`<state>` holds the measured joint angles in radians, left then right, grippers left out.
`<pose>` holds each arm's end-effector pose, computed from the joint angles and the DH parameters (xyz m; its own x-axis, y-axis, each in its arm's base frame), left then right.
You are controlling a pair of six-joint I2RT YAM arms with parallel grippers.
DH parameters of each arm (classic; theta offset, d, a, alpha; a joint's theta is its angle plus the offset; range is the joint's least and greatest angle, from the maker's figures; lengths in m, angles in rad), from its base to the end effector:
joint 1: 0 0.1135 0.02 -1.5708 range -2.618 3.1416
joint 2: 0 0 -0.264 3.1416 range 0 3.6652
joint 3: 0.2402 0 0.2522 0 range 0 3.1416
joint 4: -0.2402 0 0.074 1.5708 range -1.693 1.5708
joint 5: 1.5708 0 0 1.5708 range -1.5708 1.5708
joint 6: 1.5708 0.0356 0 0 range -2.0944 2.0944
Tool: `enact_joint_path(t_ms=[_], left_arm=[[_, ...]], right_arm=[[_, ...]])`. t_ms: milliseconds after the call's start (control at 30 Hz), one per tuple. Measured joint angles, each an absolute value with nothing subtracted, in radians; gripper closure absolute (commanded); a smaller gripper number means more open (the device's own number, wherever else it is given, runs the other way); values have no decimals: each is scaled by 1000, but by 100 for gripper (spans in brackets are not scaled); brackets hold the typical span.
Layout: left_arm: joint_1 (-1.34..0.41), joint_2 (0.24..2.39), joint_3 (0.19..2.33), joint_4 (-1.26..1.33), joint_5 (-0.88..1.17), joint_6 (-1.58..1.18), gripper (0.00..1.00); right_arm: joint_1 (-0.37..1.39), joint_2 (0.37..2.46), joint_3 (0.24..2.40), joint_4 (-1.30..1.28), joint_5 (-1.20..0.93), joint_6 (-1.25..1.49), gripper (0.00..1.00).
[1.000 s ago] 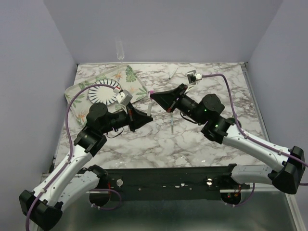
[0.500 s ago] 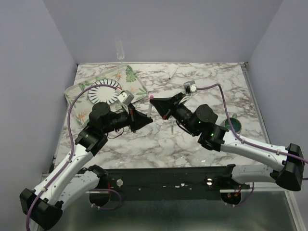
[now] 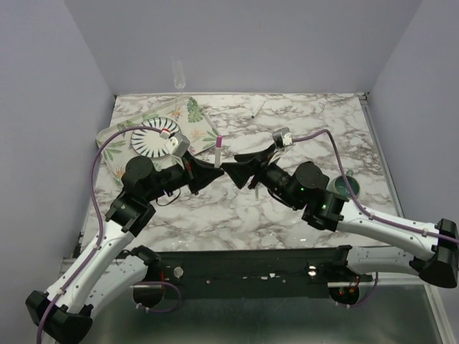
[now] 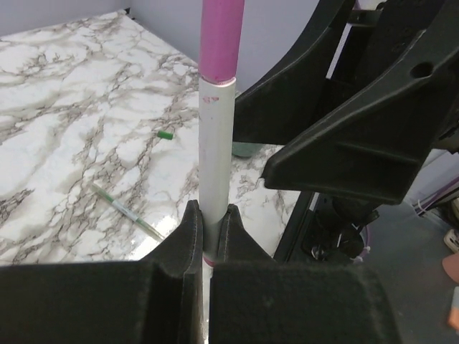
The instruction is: Insert the pens into the pen caps
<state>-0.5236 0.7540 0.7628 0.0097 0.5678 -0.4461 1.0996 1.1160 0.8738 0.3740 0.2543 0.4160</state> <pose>0.1428 -0.1046 0.3583 -0.3683 -0.2074 -0.9063 0.8073 0.4121 -0.4224 0.1277 0.2309 0.3644 -0.2482 0.3745 -0.8934 -0.7094 0.5578 0.4308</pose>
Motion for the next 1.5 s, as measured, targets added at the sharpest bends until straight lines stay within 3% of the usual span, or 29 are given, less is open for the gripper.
enact_joint_path(t_ms=[133, 367, 467, 567, 633, 933, 1167, 1500], left_arm=[[-524, 731, 757, 19, 577, -430, 100], [-525, 685, 737, 39, 622, -415, 100], [-525, 685, 736, 58, 651, -416, 100], [-526, 681, 728, 82, 684, -420, 100], [-526, 680, 725, 92, 698, -427, 100], [-526, 680, 725, 108, 728, -435, 100], [-526, 680, 725, 109, 734, -435, 100], [-526, 679, 724, 110, 736, -435, 100]], right_arm=[[1098, 1098, 999, 250, 205, 401, 19], [1038, 1145, 1359, 22, 31, 371, 19], [1020, 1192, 1453, -48, -34, 358, 25], [1019, 1243, 1507, -130, -96, 337, 38], [1019, 1275, 1531, -170, -125, 328, 46], [1019, 1315, 1539, -233, -183, 321, 52], [1019, 1310, 1519, -226, -183, 333, 42], [1019, 1306, 1483, -173, -177, 358, 48]])
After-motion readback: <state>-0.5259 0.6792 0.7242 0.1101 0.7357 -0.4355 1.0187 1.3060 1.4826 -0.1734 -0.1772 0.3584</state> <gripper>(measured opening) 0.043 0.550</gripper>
